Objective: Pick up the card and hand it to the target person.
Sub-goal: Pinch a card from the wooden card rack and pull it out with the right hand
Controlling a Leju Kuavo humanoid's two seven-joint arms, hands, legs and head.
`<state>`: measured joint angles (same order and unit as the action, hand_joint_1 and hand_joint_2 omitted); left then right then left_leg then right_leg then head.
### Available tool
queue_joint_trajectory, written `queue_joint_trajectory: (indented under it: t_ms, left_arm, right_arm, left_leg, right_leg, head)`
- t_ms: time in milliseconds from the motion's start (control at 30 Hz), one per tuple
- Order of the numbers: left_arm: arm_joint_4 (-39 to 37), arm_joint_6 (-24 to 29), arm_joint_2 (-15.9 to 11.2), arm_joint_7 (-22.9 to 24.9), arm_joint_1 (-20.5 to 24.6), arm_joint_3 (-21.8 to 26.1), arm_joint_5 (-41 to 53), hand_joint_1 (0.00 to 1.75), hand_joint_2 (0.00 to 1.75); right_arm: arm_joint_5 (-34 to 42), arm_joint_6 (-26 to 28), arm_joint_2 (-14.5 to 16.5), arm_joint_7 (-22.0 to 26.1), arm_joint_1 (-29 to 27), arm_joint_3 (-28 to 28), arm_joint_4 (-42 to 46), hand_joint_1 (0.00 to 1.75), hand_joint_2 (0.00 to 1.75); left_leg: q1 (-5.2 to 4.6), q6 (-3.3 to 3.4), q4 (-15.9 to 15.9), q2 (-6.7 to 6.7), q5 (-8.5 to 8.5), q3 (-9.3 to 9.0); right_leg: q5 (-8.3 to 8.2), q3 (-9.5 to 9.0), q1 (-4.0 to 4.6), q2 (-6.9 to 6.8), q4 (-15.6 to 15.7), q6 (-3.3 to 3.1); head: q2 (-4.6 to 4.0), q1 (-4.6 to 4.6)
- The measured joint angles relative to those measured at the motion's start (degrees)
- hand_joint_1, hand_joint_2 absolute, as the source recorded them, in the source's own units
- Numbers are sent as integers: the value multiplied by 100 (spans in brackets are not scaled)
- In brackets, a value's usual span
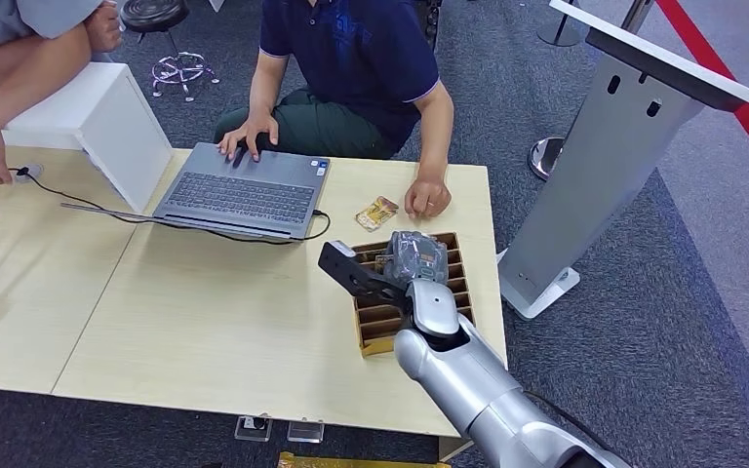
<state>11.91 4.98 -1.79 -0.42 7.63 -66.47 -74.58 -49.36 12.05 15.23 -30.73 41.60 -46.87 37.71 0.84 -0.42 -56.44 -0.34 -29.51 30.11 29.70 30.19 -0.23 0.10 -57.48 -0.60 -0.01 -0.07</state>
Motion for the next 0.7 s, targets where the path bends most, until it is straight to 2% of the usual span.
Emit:
queue_joint_trajectory:
  t_ms: [200, 333, 700]
  left_arm:
    - [0, 1, 0, 2, 0, 0, 0, 0, 175]
    - [0, 0, 0, 7, 0, -1, 0, 0, 175]
    - [0, 60, 0, 0, 3, -57, 33, 0, 175]
  right_arm:
    - [11, 8, -3, 9, 1, 21, -16, 143, 175]
    - [16, 10, -4, 10, 1, 25, -22, 173, 175]
    - [114, 24, -20, 106, 2, 29, -22, 175, 175]
  left_leg:
    - [0, 0, 0, 0, 0, -1]
    - [0, 0, 0, 0, 0, -2]
    - [0, 0, 0, 0, 0, -4]
  right_leg:
    - [0, 0, 0, 0, 0, 0]
    - [0, -1, 0, 0, 0, 0]
    - [0, -2, 0, 0, 0, 0]
  head:
    - [0, -1]
    - [0, 0]
    - [0, 0]
